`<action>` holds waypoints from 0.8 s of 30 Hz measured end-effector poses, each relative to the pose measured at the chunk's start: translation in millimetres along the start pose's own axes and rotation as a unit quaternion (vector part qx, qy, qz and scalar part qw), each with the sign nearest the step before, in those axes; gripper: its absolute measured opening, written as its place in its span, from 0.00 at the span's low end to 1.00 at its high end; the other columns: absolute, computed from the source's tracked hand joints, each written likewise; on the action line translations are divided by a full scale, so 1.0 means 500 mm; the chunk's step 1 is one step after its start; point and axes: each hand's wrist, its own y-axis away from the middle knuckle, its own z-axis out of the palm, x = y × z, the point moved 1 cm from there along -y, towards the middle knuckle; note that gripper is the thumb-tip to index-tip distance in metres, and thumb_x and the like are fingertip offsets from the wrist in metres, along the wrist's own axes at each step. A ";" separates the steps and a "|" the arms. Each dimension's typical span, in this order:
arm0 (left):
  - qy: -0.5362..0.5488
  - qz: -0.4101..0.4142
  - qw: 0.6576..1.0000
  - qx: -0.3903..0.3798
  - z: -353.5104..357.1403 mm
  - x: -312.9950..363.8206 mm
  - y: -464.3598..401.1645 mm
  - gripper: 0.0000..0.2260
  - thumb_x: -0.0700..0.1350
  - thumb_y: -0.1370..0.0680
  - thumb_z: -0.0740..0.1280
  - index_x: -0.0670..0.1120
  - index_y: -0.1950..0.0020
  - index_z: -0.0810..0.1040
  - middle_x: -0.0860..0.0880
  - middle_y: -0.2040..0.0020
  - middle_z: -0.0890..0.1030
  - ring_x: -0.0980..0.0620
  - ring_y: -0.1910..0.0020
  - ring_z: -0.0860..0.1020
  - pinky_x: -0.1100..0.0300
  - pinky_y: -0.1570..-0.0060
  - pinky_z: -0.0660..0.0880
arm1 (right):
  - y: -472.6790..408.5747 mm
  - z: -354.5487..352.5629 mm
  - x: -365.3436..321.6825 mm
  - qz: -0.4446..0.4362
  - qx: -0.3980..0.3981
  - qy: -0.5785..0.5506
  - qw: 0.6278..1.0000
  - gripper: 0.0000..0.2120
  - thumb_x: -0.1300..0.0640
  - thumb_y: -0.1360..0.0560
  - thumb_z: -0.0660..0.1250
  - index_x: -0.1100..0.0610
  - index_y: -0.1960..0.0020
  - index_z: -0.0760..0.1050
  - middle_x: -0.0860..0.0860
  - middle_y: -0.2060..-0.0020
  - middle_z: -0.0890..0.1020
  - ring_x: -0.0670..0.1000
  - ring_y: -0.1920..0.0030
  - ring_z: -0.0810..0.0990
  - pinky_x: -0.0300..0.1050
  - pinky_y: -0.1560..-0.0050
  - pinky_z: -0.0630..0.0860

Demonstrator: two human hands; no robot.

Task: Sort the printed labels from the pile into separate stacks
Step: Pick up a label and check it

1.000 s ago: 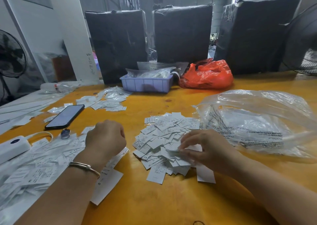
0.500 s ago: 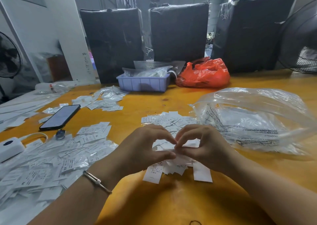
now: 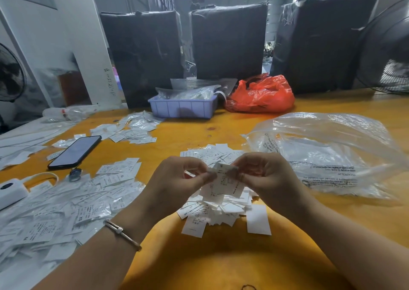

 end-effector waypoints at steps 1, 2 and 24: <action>0.001 -0.005 1.000 0.008 0.001 -0.002 0.000 0.09 0.51 0.28 0.72 0.46 0.61 0.85 0.51 0.61 0.85 0.62 0.63 0.78 0.66 0.67 0.73 | 0.000 0.001 0.001 0.001 0.003 0.007 1.000 0.06 0.58 0.30 0.71 0.60 0.60 0.83 0.53 0.64 0.85 0.51 0.60 0.84 0.44 0.59 0.82; -0.002 -0.010 1.000 0.015 0.002 -0.004 -0.001 0.07 0.49 0.27 0.72 0.47 0.60 0.85 0.52 0.61 0.85 0.64 0.65 0.77 0.70 0.68 0.69 | 0.001 0.002 0.001 0.004 0.006 0.008 1.000 0.03 0.60 0.29 0.71 0.59 0.60 0.83 0.52 0.63 0.85 0.52 0.59 0.84 0.42 0.61 0.81; 0.020 -0.021 0.997 -0.075 0.008 0.019 0.006 0.09 0.56 0.29 0.71 0.53 0.55 0.83 0.57 0.54 0.84 0.62 0.53 0.80 0.66 0.58 0.77 | 0.000 -0.003 -0.007 0.081 -0.010 -0.114 0.990 0.07 0.66 0.33 0.75 0.64 0.57 0.79 0.58 0.64 0.85 0.54 0.65 0.84 0.40 0.66 0.77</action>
